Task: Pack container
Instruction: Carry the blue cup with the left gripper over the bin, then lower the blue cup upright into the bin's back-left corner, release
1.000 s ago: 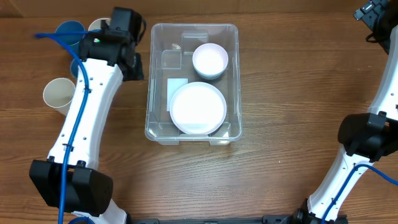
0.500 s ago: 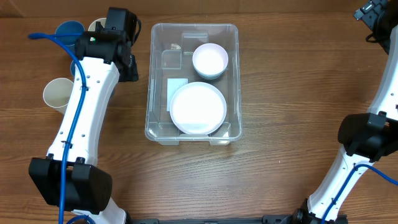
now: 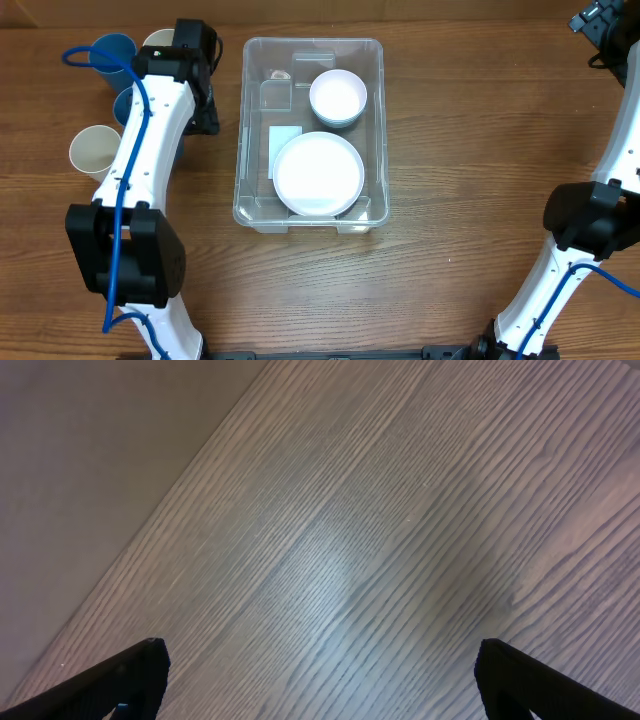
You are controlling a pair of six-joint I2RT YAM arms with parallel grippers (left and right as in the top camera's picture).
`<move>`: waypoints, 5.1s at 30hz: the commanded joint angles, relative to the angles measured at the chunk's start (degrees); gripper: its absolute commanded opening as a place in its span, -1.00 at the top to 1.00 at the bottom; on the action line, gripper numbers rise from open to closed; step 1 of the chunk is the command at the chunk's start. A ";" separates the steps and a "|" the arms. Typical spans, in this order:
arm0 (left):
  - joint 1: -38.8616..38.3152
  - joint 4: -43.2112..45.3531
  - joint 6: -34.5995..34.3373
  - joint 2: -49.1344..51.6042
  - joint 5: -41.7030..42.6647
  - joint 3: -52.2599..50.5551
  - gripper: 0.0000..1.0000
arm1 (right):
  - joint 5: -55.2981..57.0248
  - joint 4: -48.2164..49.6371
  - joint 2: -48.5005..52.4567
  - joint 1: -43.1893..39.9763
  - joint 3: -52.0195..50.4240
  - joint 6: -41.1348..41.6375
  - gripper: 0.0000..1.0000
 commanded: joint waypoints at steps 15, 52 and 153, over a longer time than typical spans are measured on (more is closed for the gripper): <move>0.44 6.95 7.13 2.01 -0.55 1.07 -0.27 | 0.39 0.26 -2.67 0.04 1.81 0.26 -1.00; -4.70 -7.30 5.09 4.48 7.54 20.09 0.92 | 0.39 0.26 -2.67 0.04 1.81 0.24 -1.00; -14.38 -21.68 1.53 19.85 20.26 68.91 -0.40 | 0.39 0.26 -2.67 0.04 1.81 0.26 -1.00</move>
